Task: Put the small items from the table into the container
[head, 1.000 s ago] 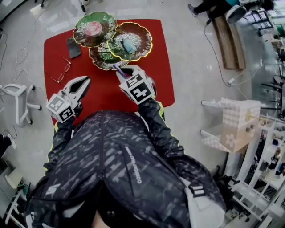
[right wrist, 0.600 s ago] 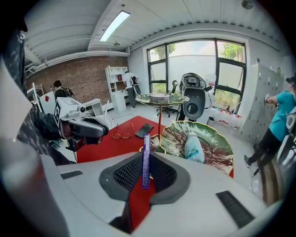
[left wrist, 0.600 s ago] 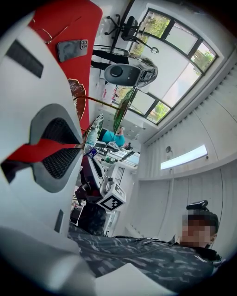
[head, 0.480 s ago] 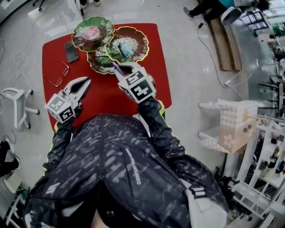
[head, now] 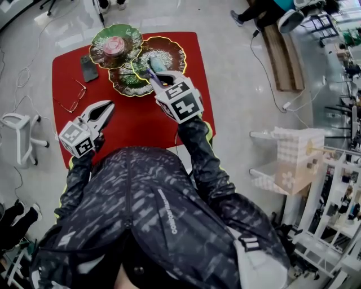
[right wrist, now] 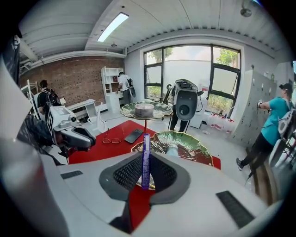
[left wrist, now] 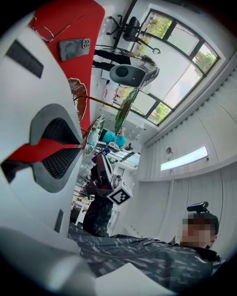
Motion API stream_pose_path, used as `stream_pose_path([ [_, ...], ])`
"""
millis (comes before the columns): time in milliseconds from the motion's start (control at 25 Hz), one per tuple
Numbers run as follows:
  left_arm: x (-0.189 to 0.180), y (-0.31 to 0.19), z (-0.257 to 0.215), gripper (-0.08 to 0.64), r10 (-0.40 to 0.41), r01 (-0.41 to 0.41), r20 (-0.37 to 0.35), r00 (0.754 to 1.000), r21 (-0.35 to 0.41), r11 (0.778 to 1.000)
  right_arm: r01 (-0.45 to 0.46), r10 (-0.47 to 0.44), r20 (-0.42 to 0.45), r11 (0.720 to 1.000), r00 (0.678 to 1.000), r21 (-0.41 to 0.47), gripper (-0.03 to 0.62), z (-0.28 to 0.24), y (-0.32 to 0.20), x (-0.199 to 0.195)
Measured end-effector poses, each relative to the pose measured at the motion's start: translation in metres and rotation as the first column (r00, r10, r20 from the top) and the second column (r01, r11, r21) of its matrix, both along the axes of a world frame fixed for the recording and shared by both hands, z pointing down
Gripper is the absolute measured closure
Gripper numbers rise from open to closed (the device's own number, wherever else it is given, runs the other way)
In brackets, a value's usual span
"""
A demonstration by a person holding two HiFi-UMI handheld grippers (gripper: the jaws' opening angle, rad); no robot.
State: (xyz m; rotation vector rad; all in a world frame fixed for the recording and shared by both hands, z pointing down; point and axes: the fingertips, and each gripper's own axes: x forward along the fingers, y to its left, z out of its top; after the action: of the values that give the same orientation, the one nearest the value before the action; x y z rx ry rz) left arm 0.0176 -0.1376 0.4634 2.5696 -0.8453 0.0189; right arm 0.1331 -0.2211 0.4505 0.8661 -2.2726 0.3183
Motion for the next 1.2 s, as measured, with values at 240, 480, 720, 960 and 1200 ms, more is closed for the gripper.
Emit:
stream_pose_path([
  [240,0.0,-0.003,0.006,0.546,-0.001,0.001,-0.004,1.0,-0.015,1.0,-0.043,0.043,-0.031,0.999,0.999,-0.003,0.54,0.0,-0.015,0.019],
  [480,0.002,-0.006,0.007,0.546,-0.006,0.005,-0.009,1.0,-0.028,1.0,-0.074,0.074,-0.081,0.997,0.994,0.011,0.54,0.004,-0.036,0.039],
  [720,-0.002,-0.01,0.017,0.546,-0.013,0.013,-0.014,1.0,-0.042,0.999,-0.097,0.1,-0.133,0.995,0.986,0.023,0.54,0.019,-0.063,0.054],
  [960,-0.009,-0.014,0.017,0.546,-0.043,0.042,-0.013,0.999,-0.057,0.997,-0.096,0.095,-0.173,0.995,0.98,0.002,0.54,0.031,-0.078,0.058],
  [1200,-0.017,-0.019,0.021,0.546,-0.064,0.063,-0.016,0.998,-0.064,0.996,-0.088,0.084,-0.201,0.996,0.976,-0.014,0.54,0.045,-0.089,0.056],
])
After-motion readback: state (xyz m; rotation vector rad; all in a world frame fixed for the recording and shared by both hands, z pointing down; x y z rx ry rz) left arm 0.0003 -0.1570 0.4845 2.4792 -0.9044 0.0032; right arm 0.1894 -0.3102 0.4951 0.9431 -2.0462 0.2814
